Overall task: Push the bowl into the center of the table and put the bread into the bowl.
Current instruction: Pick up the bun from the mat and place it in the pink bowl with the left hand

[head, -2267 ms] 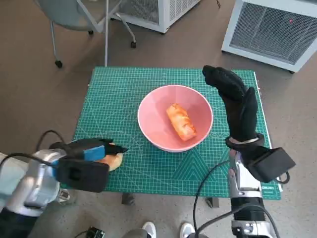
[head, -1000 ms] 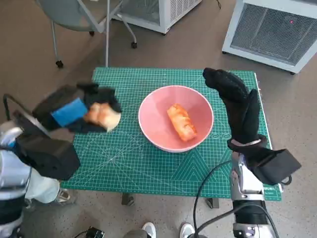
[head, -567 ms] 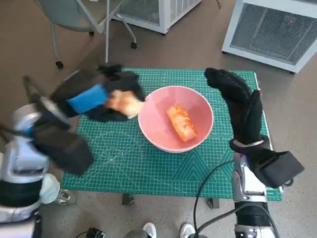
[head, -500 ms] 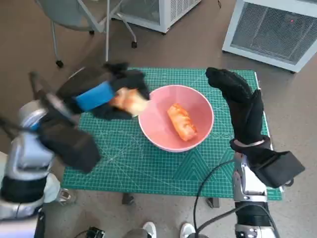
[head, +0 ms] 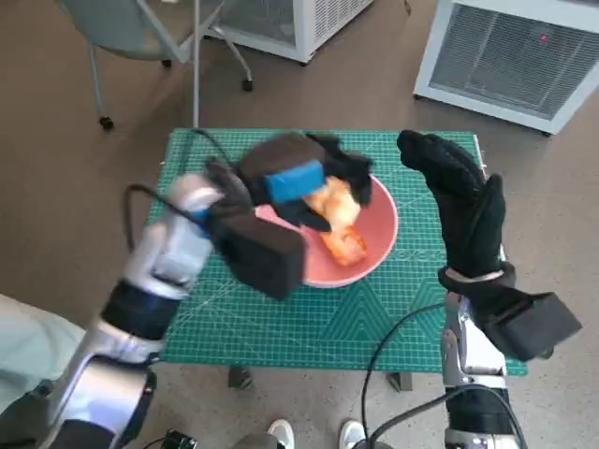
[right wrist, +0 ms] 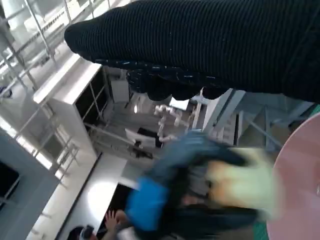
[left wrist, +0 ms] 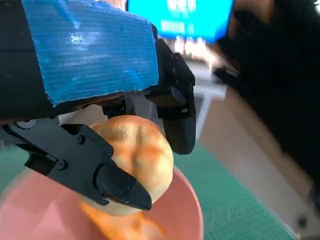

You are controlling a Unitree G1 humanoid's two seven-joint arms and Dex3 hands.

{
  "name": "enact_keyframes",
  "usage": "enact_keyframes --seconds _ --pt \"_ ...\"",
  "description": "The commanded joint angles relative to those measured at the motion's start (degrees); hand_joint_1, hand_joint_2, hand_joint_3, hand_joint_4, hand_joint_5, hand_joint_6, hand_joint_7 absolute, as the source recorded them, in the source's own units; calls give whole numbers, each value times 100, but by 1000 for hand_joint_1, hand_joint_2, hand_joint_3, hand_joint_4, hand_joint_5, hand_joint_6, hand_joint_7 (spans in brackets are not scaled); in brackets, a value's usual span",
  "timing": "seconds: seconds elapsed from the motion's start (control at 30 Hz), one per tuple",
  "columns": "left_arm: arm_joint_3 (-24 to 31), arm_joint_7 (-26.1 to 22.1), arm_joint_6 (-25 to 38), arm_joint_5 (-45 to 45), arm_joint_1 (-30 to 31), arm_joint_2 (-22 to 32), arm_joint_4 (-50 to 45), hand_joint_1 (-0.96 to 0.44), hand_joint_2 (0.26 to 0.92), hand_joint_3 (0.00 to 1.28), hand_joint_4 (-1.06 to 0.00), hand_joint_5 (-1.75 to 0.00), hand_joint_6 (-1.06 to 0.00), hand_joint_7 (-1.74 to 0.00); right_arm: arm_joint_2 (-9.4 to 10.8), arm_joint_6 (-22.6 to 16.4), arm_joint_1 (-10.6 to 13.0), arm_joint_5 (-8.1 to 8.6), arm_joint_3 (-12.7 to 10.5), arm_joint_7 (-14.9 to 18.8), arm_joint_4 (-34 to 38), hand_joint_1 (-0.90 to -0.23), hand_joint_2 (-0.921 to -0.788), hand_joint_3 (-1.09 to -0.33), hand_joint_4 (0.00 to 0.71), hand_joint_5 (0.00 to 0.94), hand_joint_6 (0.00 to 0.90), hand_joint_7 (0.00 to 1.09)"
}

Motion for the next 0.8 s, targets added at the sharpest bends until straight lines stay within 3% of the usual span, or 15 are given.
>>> enact_keyframes --seconds 0.03,0.33,0.47,0.5,0.57,0.6,0.63,0.8 --pt "-203 4 69 239 -160 -114 419 2 920 43 -752 -1110 -622 -1161 5 85 175 -13 -7 -48 -38 -686 -921 -743 192 2 -1 480" --pt "-335 32 -57 349 -57 -155 627 2 921 63 -721 -1136 -603 -1186 -10 124 207 32 -47 -41 -81 -682 -921 -744 191 2 -1 478" --pt "-306 2 22 303 -13 -185 655 1 921 138 -666 -1237 -494 -1246 -9 123 201 54 -69 -27 -60 -682 -921 -745 191 1 -1 476" --pt "-298 -44 111 297 9 -182 613 3 902 141 -613 -1117 -459 -1134 -9 113 196 46 -71 -27 -50 -682 -921 -745 191 1 -1 476" --pt "-291 -122 294 307 47 -171 508 4 887 114 -575 -629 -474 -656 -8 94 184 36 -76 -24 -23 -682 -921 -746 191 1 -1 474" --pt "-291 -153 378 316 65 -164 453 -8 886 103 -537 -521 -464 -561 -5 87 178 33 -78 -24 -10 -682 -921 -746 191 1 -1 474" --pt "-292 -168 428 322 75 -159 417 -29 888 70 -477 -280 -461 -344 -4 83 174 31 -79 -24 -2 -682 -921 -746 191 1 -1 473" --pt "-304 -200 535 320 100 -150 325 -48 894 36 -429 -60 -465 -140 -1 80 171 29 -81 -22 3 -683 -921 -745 191 1 -1 473"
